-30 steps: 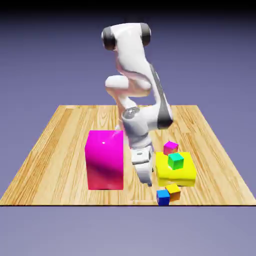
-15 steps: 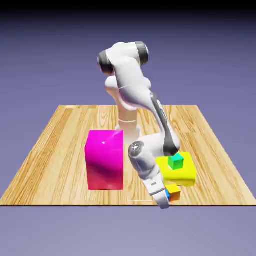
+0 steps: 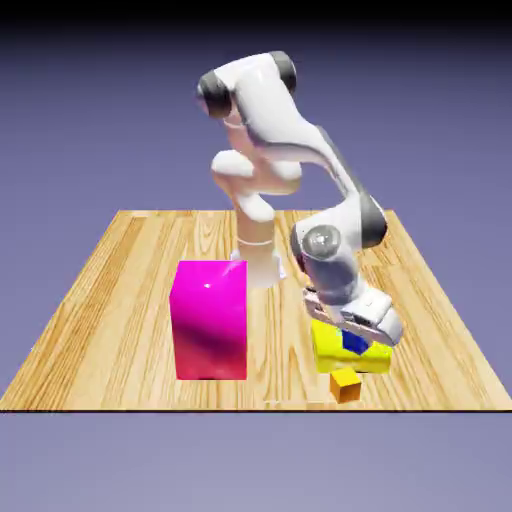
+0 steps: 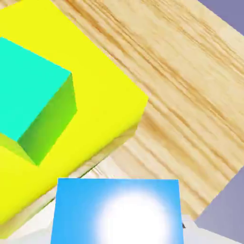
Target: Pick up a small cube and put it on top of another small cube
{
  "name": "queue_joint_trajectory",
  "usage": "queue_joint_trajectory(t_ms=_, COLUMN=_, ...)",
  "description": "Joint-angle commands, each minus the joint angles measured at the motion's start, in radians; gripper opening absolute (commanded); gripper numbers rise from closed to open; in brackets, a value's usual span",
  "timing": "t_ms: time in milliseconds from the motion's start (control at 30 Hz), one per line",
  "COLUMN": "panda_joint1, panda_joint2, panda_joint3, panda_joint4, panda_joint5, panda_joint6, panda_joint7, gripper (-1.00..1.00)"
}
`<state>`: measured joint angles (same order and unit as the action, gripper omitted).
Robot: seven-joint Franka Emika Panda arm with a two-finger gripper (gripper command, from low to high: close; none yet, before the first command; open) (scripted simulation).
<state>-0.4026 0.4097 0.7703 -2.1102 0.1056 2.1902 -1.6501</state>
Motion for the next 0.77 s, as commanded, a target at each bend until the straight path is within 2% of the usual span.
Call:
queue_joint_trajectory(t_ms=0, panda_joint1=-0.012, panda_joint2=-0.005, panda_joint3=0.032, panda_joint4=0.006, panda_joint5=-0.033, panda_joint6=-0.034, panda_joint7=-0.045, gripper=-1.0)
queue_joint_trajectory(t_ms=433, panda_joint1=-0.15, panda_joint2=-0.059, panda_joint3=0.395, panda_joint4=0.038, panda_joint5=-0.468, panda_joint6=-0.433, panda_joint7=-0.61, gripper=-1.0)
queue_joint_trajectory(t_ms=500, panda_joint1=-0.146, panda_joint2=-0.055, panda_joint3=0.39, panda_joint4=0.017, panda_joint5=-0.48, panda_joint6=-0.43, panda_joint7=-0.647, gripper=-1.0)
queue_joint_trajectory(t_ms=633, panda_joint1=-0.114, panda_joint2=0.018, panda_joint3=0.315, panda_joint4=-0.097, panda_joint5=-0.571, panda_joint6=-0.284, panda_joint7=-0.587, gripper=-1.0)
queue_joint_trajectory(t_ms=667, panda_joint1=-0.114, panda_joint2=0.018, panda_joint3=0.315, panda_joint4=-0.097, panda_joint5=-0.571, panda_joint6=-0.284, panda_joint7=-0.587, gripper=1.0)
queue_joint_trajectory(t_ms=733, panda_joint1=-0.124, panda_joint2=-0.004, panda_joint3=0.338, panda_joint4=-0.063, panda_joint5=-0.544, panda_joint6=-0.328, panda_joint7=-0.605, gripper=1.0)
